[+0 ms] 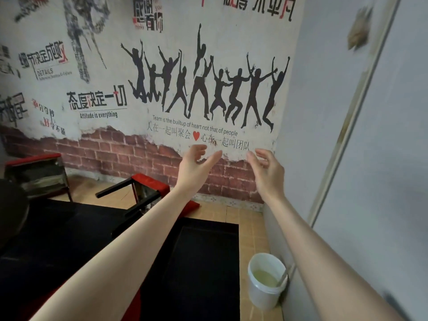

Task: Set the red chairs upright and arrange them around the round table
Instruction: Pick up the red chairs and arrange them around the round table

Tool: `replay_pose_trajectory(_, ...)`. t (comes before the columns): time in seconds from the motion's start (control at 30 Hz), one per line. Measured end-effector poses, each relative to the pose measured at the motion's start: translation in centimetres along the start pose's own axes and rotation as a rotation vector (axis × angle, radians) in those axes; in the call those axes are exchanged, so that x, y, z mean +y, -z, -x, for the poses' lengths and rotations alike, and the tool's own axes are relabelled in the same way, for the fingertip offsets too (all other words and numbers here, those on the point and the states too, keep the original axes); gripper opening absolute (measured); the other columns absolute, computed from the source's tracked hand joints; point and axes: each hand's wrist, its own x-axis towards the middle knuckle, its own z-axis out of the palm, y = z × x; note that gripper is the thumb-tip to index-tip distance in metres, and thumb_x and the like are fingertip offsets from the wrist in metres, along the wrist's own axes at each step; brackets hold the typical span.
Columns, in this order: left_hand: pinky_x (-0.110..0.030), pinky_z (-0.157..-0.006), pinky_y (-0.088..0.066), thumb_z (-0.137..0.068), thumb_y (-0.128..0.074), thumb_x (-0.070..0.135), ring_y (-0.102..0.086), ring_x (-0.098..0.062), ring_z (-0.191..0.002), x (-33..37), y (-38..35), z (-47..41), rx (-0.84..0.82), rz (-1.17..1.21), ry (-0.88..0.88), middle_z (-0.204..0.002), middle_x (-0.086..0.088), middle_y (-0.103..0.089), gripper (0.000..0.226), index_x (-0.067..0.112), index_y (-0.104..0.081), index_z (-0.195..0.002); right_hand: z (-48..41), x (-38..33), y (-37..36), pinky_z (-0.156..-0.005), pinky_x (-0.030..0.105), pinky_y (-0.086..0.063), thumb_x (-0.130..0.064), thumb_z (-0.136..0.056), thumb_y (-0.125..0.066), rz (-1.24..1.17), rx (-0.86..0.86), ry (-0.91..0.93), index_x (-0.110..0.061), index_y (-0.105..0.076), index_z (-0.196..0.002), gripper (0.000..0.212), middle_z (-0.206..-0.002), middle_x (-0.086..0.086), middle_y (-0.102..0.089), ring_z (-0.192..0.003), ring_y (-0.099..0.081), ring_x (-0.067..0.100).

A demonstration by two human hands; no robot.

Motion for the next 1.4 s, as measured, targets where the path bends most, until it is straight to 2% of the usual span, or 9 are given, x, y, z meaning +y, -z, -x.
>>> replay_pose_trajectory(0.2,-0.029,-0.095,-0.044,-0.086,-0.067,0.047,-0.054,-0.012,-0.113,-4.1,-4.9,-11.6,-0.007,0.060,0.002,-0.121,0.003,-0.057,0.056,0.016,-0.052,-0.130,-10.9,4.9,-4.0,-0.077,0.009,-0.038,-0.044,-0.092,-0.062,0.034,-0.004,0.010,-0.016,-0.061,-0.124,0.042,-0.116,-0.012,-0.059,-0.098,-0.057,0.003)
replay_pose_trajectory(0.37,-0.030,-0.095,-0.046,-0.086,-0.068,0.047,-0.056,-0.011,-0.113,-6.5,-7.8,-19.5,0.009,0.113,-0.027,-0.122,0.001,-0.060,0.056,0.014,-0.054,-0.129,-19.2,7.8,-6.8,-0.070,-0.002,-0.038,-0.044,-0.092,-0.062,0.020,0.017,0.038,-0.015,-0.062,-0.122,0.042,-0.113,-0.012,-0.061,-0.087,-0.054,-0.016)
replay_pose_trajectory(0.6,-0.036,-0.097,-0.048,-0.086,-0.067,0.048,-0.058,-0.015,-0.113,-13.2,-9.2,-29.0,0.040,0.076,0.047,-0.122,0.002,-0.060,0.052,0.019,-0.053,-0.127,-28.9,13.8,-13.9,-0.067,-0.006,-0.034,-0.046,-0.093,-0.060,-0.015,-0.041,0.015,-0.016,-0.060,-0.124,0.043,-0.114,-0.013,-0.059,-0.088,-0.052,-0.016)
replay_pose_trajectory(0.8,-0.037,-0.096,-0.050,-0.087,-0.067,0.049,-0.060,-0.018,-0.113,-19.4,-10.5,-38.5,0.081,0.023,0.066,-0.121,0.000,-0.061,0.049,0.021,-0.053,-0.125,-37.3,20.1,-21.2,-0.067,-0.004,-0.036,-0.047,-0.093,-0.060,-0.055,-0.110,0.016,-0.018,-0.061,-0.122,0.041,-0.117,-0.010,-0.061,-0.083,-0.051,-0.025)
replay_pose_trajectory(0.87,-0.031,-0.093,-0.050,-0.087,-0.067,0.047,-0.059,-0.016,-0.113,-21.8,-11.4,-42.2,0.093,0.013,0.072,-0.120,0.000,-0.062,0.047,0.021,-0.053,-0.124,-40.7,22.7,-23.7,-0.068,-0.004,-0.036,-0.046,-0.093,-0.060,-0.067,-0.132,0.016,-0.018,-0.061,-0.123,0.041,-0.117,-0.010,-0.062,-0.084,-0.052,-0.023)
replay_pose_trajectory(0.97,-0.039,-0.097,-0.051,-0.086,-0.068,0.046,-0.060,-0.016,-0.111,-24.8,-12.8,-48.4,0.122,0.007,0.109,-0.119,-0.001,-0.062,0.046,0.021,-0.054,-0.122,-46.5,26.3,-27.0,-0.066,-0.001,-0.036,-0.047,-0.093,-0.059,-0.082,-0.162,-0.002,-0.017,-0.061,-0.123,0.042,-0.114,-0.012,-0.061,-0.087,-0.052,-0.016)
replay_pose_trajectory(1.03,-0.041,-0.098,-0.050,-0.085,-0.069,0.048,-0.060,-0.016,-0.111,-26.3,-13.5,-52.6,0.137,-0.011,0.124,-0.119,-0.001,-0.062,0.050,0.020,-0.054,-0.124,-50.3,28.3,-29.1,-0.065,-0.003,-0.036,-0.046,-0.093,-0.060,-0.089,-0.179,-0.008,-0.017,-0.061,-0.124,0.042,-0.111,-0.013,-0.059,-0.083,-0.052,-0.019)
replay_pose_trajectory(1.17,-0.035,-0.092,-0.052,-0.071,-0.067,0.064,-0.061,-0.013,-0.107,-29.3,-15.0,-59.9,0.161,-0.019,0.134,-0.118,0.001,-0.063,0.066,0.022,-0.054,-0.121,-57.2,32.4,-33.1,-0.063,-0.005,-0.035,-0.045,-0.094,-0.059,-0.112,-0.201,-0.014,-0.016,-0.060,-0.125,0.042,-0.112,-0.011,-0.058,-0.081,-0.052,-0.019)
replay_pose_trajectory(1.4,-0.043,-0.098,-0.050,-0.087,-0.068,0.045,-0.061,-0.018,-0.110,-37.6,-17.2,-70.3,0.209,-0.051,0.201,-0.117,-0.002,-0.064,0.045,0.019,-0.055,-0.121,-65.9,40.0,-40.9,-0.067,0.007,-0.037,-0.048,-0.094,-0.057,-0.104,-0.263,-0.055,-0.018,-0.060,-0.124,0.042,-0.112,-0.010,-0.060,-0.086,-0.054,-0.011)
